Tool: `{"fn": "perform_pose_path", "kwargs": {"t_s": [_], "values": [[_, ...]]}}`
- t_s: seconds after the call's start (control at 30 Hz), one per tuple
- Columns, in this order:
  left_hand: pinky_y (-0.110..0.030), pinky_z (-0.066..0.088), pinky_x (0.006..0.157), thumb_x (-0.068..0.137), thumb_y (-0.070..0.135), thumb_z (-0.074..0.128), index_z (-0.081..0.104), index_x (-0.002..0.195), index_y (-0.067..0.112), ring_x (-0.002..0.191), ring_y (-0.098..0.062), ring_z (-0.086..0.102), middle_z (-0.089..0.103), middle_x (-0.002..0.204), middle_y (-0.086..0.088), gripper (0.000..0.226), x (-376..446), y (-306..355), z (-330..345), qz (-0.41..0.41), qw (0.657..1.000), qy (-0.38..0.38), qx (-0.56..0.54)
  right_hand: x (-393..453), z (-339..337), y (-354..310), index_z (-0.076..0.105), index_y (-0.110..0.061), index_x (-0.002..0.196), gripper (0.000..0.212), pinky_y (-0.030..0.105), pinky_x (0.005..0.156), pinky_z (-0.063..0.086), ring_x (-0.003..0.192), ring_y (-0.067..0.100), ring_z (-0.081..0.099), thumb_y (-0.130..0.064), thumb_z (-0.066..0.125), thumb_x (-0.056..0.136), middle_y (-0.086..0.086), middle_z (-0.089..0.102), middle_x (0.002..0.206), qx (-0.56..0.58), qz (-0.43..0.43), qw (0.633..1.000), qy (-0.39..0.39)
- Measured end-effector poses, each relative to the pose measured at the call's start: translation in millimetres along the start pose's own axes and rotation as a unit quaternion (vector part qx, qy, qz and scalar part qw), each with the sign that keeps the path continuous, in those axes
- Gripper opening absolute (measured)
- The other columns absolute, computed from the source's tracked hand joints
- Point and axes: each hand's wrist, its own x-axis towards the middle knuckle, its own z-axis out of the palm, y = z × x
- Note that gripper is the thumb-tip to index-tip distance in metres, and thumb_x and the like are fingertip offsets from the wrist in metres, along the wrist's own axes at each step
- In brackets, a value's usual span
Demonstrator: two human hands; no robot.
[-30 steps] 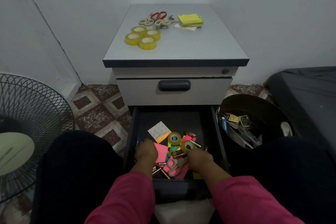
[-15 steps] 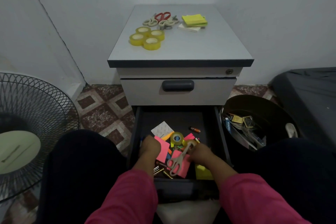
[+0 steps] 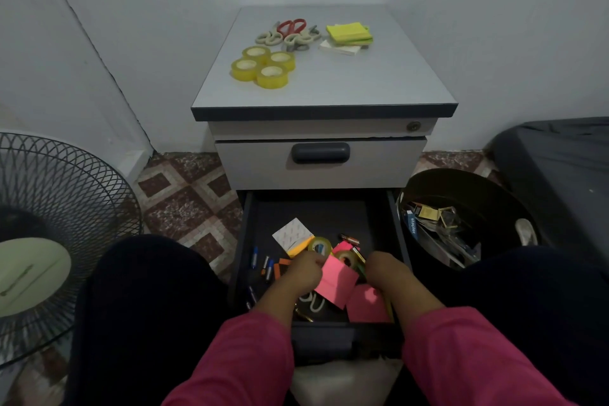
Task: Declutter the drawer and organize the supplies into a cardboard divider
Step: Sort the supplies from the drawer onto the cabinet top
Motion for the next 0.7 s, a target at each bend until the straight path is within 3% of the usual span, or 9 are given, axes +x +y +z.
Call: {"fn": "perform_pose_path", "kwargs": {"t_s": [0.1,0.2,0.37,0.5,0.7], "values": [[-0.025,0.043,0.074,0.093,-0.001,0.039,0.065,0.118,0.009,0.104,-0.030,0.058,0.063,0.116,-0.014,0.038,0,4,1,0.039,0.996,0.017,0.080,-2,2,-3,0.064,-0.012,0.113,0.027,0.027,0.073,0.045,0.101,0.023,0.063,-0.017,0.055,0.088,0.008,0.065,0.113,0.003,-0.037,0.999,-0.017],[-0.031,0.047,0.080,0.094,0.004,0.041,0.062,0.122,0.012,0.104,-0.029,0.059,0.062,0.118,-0.013,0.035,4,5,4,0.052,0.983,0.018,0.175,-4,7,-7,0.063,-0.013,0.114,0.031,0.029,0.078,0.047,0.104,0.023,0.062,-0.023,0.063,0.085,0.007,0.063,0.114,0.018,-0.075,0.997,-0.021],[-0.035,0.045,0.091,0.094,0.005,0.040,0.044,0.138,0.016,0.115,-0.031,0.052,0.045,0.137,-0.013,0.046,4,4,10,0.104,0.954,0.007,0.280,-4,7,-6,0.062,-0.014,0.118,0.034,0.030,0.085,0.047,0.110,0.023,0.060,-0.024,0.064,0.086,0.007,0.063,0.120,-0.033,-0.043,0.998,-0.013],[-0.034,0.039,0.100,0.099,0.022,0.039,0.034,0.146,0.024,0.129,-0.033,0.041,0.034,0.146,-0.014,0.047,2,1,14,0.138,0.933,-0.027,0.330,-2,3,-3,0.058,-0.012,0.126,0.035,0.035,0.090,0.048,0.118,0.025,0.056,-0.013,0.058,0.090,0.008,0.057,0.129,-0.100,-0.014,0.995,-0.009],[-0.040,0.046,0.090,0.093,0.010,0.045,0.038,0.138,0.018,0.118,-0.035,0.049,0.046,0.133,-0.016,0.046,3,4,12,0.126,0.922,-0.022,0.366,-2,7,-5,0.055,-0.014,0.131,0.038,0.032,0.092,0.046,0.122,0.023,0.054,-0.016,0.057,0.093,0.005,0.055,0.133,-0.147,-0.015,0.989,-0.001]]}}
